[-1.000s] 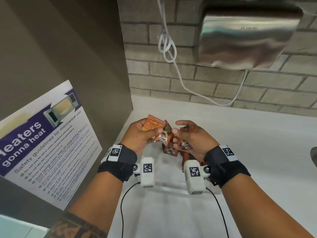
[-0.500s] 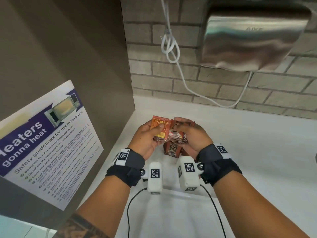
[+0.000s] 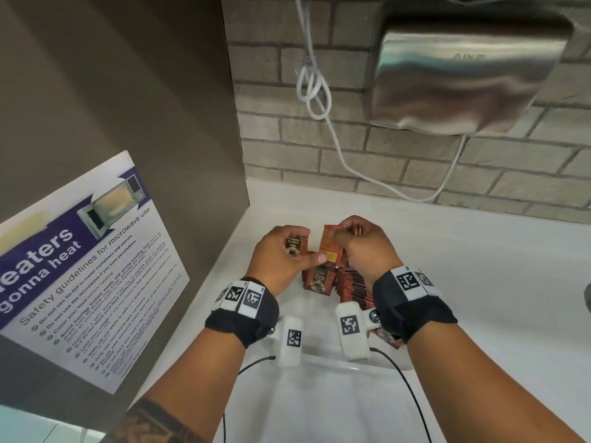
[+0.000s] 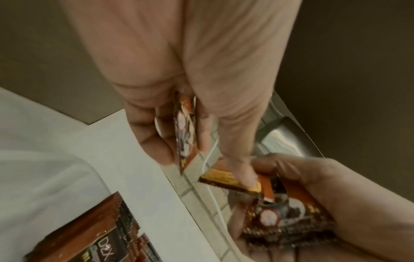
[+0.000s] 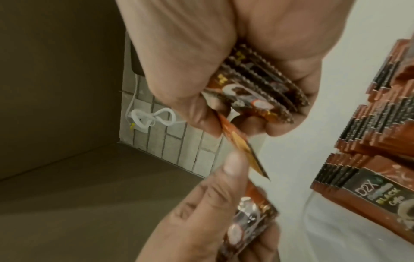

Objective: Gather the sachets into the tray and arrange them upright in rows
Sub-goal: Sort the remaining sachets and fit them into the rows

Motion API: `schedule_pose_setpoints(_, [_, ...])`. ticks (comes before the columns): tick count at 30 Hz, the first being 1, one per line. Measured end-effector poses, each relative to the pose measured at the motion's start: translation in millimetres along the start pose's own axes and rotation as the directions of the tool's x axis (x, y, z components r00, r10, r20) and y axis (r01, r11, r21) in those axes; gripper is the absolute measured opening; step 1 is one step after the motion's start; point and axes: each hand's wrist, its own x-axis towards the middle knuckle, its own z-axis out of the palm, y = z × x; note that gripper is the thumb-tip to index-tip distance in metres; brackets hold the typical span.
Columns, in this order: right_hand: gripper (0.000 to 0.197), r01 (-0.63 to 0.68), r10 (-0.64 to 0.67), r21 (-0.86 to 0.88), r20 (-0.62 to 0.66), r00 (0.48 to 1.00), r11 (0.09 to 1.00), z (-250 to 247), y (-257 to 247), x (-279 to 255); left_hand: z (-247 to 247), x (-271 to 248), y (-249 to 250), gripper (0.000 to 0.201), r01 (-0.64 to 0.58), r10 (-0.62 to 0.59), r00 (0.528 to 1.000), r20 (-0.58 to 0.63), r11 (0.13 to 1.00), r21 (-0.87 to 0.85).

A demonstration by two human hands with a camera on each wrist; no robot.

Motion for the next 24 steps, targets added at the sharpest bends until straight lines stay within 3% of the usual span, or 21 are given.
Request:
schedule_pose_setpoints(2, [0.006,0.028,-0.028,-0.012,0.023,0.999,1.000,2.3,1.1,-0.2,3.8,-3.4,6.1,0.052,-0.053,0.051,0.993,0.107,0.999,0.015])
schedule_pose_setpoints(4, [0.020,0.042,-0.043,0.006,0.069,0.997,0.999,6.9,-1.2,-4.6,7.2,-7.1,12.4,0.046,-0.062,0.065,0.979,0.195,0.998,-0.020])
schedule_pose_setpoints(7, [0.027,0.055,-0.067,0.152,0.074,0.995,0.987,6.2,-6.8,-10.1,3.6,-5.4,8.8,0.018,0.061,-0.019,0.983,0.183,0.972,-0.228])
schedule_pose_setpoints(9, [0.023,0.071,-0.067,0.176,-0.031,0.997,0.982,0.4,-6.1,-6.9,-0.8,-5.7,5.8,0.016,0.173,-0.103,0.978,0.184,0.891,-0.419])
schedule_pose_setpoints(11, [0.030,0.047,-0.038,0.145,-0.065,0.997,0.988,-3.8,-3.0,-6.2,-3.8,-5.6,5.8,0.023,0.205,-0.118,0.973,0.198,0.839,-0.504])
schedule_pose_setpoints(13, [0.037,-0.002,-0.007,0.169,0.053,0.999,0.986,-2.6,-1.4,-10.7,-3.8,-7.3,9.4,0.027,0.182,-0.095,0.976,0.199,0.854,-0.488])
schedule_pose_setpoints(15, [0.032,-0.009,-0.015,0.180,0.131,0.991,0.984,-0.3,-3.0,-16.2,-2.2,-7.1,10.7,0.015,0.148,-0.080,0.981,0.177,0.897,-0.415])
schedule_pose_setpoints(17, [0.021,0.008,-0.030,0.186,0.120,0.992,0.982,1.1,-4.7,-16.9,-1.0,-8.2,9.9,0.006,0.128,-0.068,0.983,0.173,0.922,-0.366])
schedule_pose_setpoints(22, [0.007,0.004,-0.015,0.256,0.043,0.999,0.967,2.1,-2.4,-13.9,-4.4,-9.4,8.7,0.018,0.069,-0.028,0.990,0.141,0.953,-0.296])
schedule_pose_setpoints(24, [0.012,-0.037,0.038,0.390,0.007,0.999,0.920,-0.8,-2.3,-12.1,-7.9,-8.5,7.1,0.031,0.076,-0.034,0.989,0.143,0.950,-0.302])
